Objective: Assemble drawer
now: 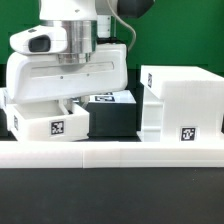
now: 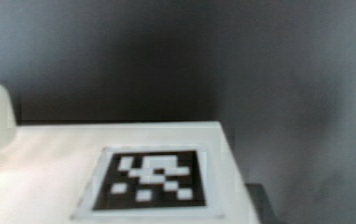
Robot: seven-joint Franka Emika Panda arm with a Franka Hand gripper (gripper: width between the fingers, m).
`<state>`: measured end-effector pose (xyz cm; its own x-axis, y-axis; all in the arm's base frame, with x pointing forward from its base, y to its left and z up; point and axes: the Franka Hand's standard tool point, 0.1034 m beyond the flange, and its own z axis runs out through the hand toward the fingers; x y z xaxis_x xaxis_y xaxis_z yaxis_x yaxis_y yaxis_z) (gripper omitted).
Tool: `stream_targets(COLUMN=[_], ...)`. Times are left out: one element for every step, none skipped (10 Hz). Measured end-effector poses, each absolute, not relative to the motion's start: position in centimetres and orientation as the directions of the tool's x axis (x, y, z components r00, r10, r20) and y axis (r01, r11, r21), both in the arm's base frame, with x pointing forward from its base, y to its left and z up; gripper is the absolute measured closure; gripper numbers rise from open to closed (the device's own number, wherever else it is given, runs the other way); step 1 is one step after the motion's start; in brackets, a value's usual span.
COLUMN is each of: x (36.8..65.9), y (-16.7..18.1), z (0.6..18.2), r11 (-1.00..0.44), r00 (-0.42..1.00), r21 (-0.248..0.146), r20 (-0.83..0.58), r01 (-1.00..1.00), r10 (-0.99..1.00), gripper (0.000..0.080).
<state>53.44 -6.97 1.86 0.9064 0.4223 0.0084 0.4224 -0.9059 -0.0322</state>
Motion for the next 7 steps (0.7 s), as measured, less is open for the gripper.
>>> stream_targets(x=[53.23, 53.31, 53.26, 53.25, 53.23, 53.33, 53.32], y=[-6.81, -6.86, -6.88, -6.88, -6.91, -6.66, -6.26], z=[1.88, 1.83, 1.75, 1.73, 1.68, 1.60, 1.63], r11=[-0.899, -0.899, -0.893, -0.893, -0.863, -0.808, -0.758], r00=[0.900, 0.900, 0.894, 0.894, 0.864, 0.808, 0.759], r21=[-0.047, -0.044, -0.045, -0.045, -0.044, -0.035, -0.023], r20=[-0.006, -0.003, -0.004, -0.004, -0.002, 0.005, 0.008], r01=[0.436, 0.436, 0.447, 0.447, 0.503, 0.589, 0.651], r10=[0.436, 0.436, 0.448, 0.448, 0.504, 0.589, 0.651], gripper=[0.0758, 0.0758, 0.0758, 0.0758, 0.0758, 0.0758, 0.0758])
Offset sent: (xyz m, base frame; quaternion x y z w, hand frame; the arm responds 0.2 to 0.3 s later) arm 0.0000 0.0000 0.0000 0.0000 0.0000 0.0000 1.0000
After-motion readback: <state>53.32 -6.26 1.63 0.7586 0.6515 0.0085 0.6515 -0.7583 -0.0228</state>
